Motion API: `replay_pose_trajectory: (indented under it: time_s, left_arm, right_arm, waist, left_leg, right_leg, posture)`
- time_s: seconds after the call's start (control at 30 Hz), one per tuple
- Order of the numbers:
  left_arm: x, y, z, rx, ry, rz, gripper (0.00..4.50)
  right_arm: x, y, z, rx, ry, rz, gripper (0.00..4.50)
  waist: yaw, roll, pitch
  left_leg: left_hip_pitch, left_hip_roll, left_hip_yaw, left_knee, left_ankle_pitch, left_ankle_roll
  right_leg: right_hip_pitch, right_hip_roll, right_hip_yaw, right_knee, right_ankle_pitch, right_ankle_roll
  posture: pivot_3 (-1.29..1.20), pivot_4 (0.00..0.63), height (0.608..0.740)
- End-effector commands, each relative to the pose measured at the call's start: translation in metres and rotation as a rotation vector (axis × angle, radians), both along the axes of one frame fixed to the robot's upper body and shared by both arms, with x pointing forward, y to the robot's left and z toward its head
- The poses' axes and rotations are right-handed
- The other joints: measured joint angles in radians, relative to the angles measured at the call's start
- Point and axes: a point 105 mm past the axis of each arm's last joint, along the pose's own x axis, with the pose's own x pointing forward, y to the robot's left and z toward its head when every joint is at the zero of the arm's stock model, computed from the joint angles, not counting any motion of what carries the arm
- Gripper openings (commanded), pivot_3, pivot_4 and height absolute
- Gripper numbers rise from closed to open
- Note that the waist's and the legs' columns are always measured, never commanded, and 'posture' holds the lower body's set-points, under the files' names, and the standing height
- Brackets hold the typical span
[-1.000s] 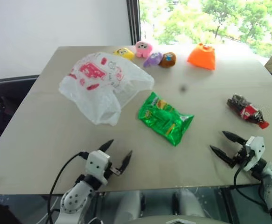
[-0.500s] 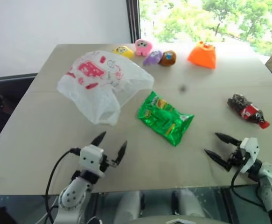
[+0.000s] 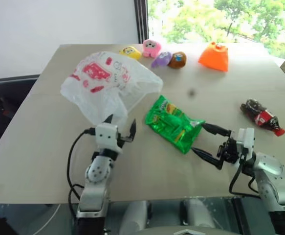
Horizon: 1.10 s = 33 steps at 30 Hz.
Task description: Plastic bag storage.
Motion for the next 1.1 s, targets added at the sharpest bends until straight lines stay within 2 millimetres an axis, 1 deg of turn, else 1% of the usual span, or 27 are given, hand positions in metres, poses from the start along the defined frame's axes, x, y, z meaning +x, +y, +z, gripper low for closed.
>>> replay_pose_trajectory:
  time_s: [0.03,0.07,0.13,0.17,0.23,0.27,0.3,0.33,0.4,0.43,0.6,0.87,0.97,1.0,1.07,1.1]
  left_arm:
    - [0.001,-0.003,-0.002,-0.001,0.017,-0.002,4.48]
    - [-0.001,-0.004,-0.005,-0.006,0.03,-0.011,4.48]
    - [-0.002,-0.004,-0.008,-0.01,0.04,-0.019,3.97]
    - [-0.002,-0.004,-0.009,-0.01,0.044,-0.02,3.58]
    - [-0.002,-0.002,-0.01,-0.006,0.046,-0.008,2.56]
    - [-0.002,0.0,-0.01,-0.004,0.043,0.0,2.29]
    - [-0.001,0.0,-0.01,-0.004,0.041,0.005,1.73]
    - [-0.001,0.002,-0.009,-0.004,0.038,0.014,1.35]
    - [-0.001,0.004,-0.009,-0.004,0.036,0.025,0.37]
    - [-0.001,0.004,-0.009,-0.003,0.036,0.029,0.12]
    - [-0.005,0.006,-0.011,-0.006,0.04,0.041,0.12]
    - [-0.01,0.004,-0.014,-0.026,0.052,0.022,0.12]
    - [-0.011,-0.008,-0.016,-0.039,0.09,-0.065,0.92]
    - [-0.01,-0.007,-0.017,-0.022,0.1,-0.054,1.54]
    - [-0.006,-0.002,-0.021,0.001,0.125,-0.009,2.28]
    - [-0.005,-0.002,-0.023,-0.007,0.14,-0.009,2.83]
  right_arm:
    - [0.002,-0.004,0.01,0.0,-0.038,-0.01,4.5]
    - [0.003,-0.004,0.011,0.001,-0.043,-0.01,4.5]
    - [0.004,-0.003,0.014,0.004,-0.047,-0.009,4.5]
    - [0.004,-0.003,0.014,0.005,-0.048,-0.008,4.5]
    - [0.005,-0.003,0.014,0.005,-0.048,-0.006,4.5]
    - [0.006,-0.003,0.014,0.004,-0.047,-0.006,4.5]
    - [0.006,-0.003,0.013,0.003,-0.046,-0.006,4.5]
    - [0.008,-0.003,0.012,0.0,-0.046,-0.008,4.5]
    - [0.011,-0.004,0.01,-0.008,-0.045,-0.02,4.5]
    - [0.012,-0.005,0.01,-0.014,-0.049,-0.026,4.5]
    - [0.019,-0.009,0.01,-0.007,-0.05,-0.054,4.5]
    - [0.021,-0.008,0.008,-0.007,-0.055,-0.058,4.5]
    - [0.021,-0.007,0.008,-0.003,-0.055,-0.062,4.5]
    - [0.021,-0.008,0.008,-0.002,-0.055,-0.063,4.5]
    - [0.02,-0.008,0.007,-0.001,-0.054,-0.066,4.5]
    - [0.021,-0.008,0.007,-0.001,-0.054,-0.068,4.5]
  waist:
    - [-0.002,0.0,0.0]
    - [-0.002,0.0,0.0]
    - [-0.002,0.0,0.0]
    - [-0.001,0.0,0.0]
    - [-0.001,0.0,0.0]
    - [-0.001,0.0,0.0]
    - [-0.001,0.0,0.0]
    - [-0.001,0.0,0.0]
    - [-0.001,0.0,0.0]
    - [-0.001,0.0,0.0]
    - [-0.002,0.0,0.0]
    - [-0.001,0.0,0.0]
    - [-0.001,0.0,0.0]
    - [-0.001,0.0,0.0]
    - [-0.001,0.0,0.0]
    - [-0.001,0.0,0.0]
  left_leg:
    - [0.0,0.0,0.0,0.0,0.0,0.0]
    - [0.0,0.0,0.0,0.0,0.0,0.0]
    - [0.0,0.0,0.0,0.0,0.0,0.0]
    - [0.0,0.001,0.0,0.0,0.0,0.0]
    - [0.0,0.001,0.0,0.0,0.0,0.0]
    - [0.0,0.001,0.0,0.0,0.0,0.0]
    - [0.0,0.001,0.0,0.0,0.0,0.0]
    - [0.0,0.001,0.0,0.0,0.0,0.0]
    - [0.0,0.001,0.0,0.0,0.0,0.0]
    - [0.0,0.001,0.0,0.0,0.0,0.0]
    - [0.0,0.001,0.0,0.0,0.0,0.0]
    - [0.0,0.001,0.0,0.0,0.0,0.0]
    - [0.0,0.001,0.0,0.0,0.0,0.0]
    - [0.0,0.001,0.0,0.0,0.0,0.0]
    - [0.0,0.001,0.0,0.0,0.0,0.0]
    - [0.001,0.0,0.0,0.0,0.0,0.0]
  right_leg:
    - [0.0,0.0,0.0,0.0,0.0,0.0]
    - [0.0,0.0,0.0,0.0,0.0,0.0]
    - [0.0,0.001,0.0,0.0,0.0,0.0]
    - [0.0,0.001,0.0,0.0,0.0,0.0]
    - [0.0,0.001,0.0,0.0,0.0,0.0]
    - [0.0,0.001,0.0,0.0,0.0,0.0]
    - [0.0,0.001,0.0,0.0,0.0,0.0]
    - [0.0,0.001,0.0,0.0,0.0,0.0]
    - [0.0,0.001,0.0,0.0,0.0,0.0]
    - [0.0,0.001,0.0,0.0,0.0,0.0]
    - [0.0,0.001,0.0,0.0,0.0,0.0]
    - [0.0,0.0,0.0,0.0,0.0,0.0]
    - [0.0,0.0,0.0,0.001,0.0,0.0]
    - [0.0,0.0,0.0,0.001,0.0,0.0]
    - [0.0,0.001,0.0,0.001,0.0,0.0]
    - [0.0,0.001,0.0,0.001,0.0,0.0]
  posture:
    - [0.0,0.15,0.74]
    - [0.0,0.15,0.74]
    - [0.0,0.15,0.74]
    - [0.0,0.15,0.74]
    - [0.0,0.15,0.74]
    - [0.0,0.15,0.74]
    - [0.0,0.15,0.74]
    - [0.0,0.15,0.74]
    - [0.0,0.15,0.74]
    - [0.0,0.15,0.74]
    - [0.0,0.15,0.74]
    - [0.0,0.15,0.74]
    - [0.0,0.15,0.74]
    - [0.0,0.15,0.74]
    - [0.0,0.15,0.74]
    - [0.0,0.15,0.74]
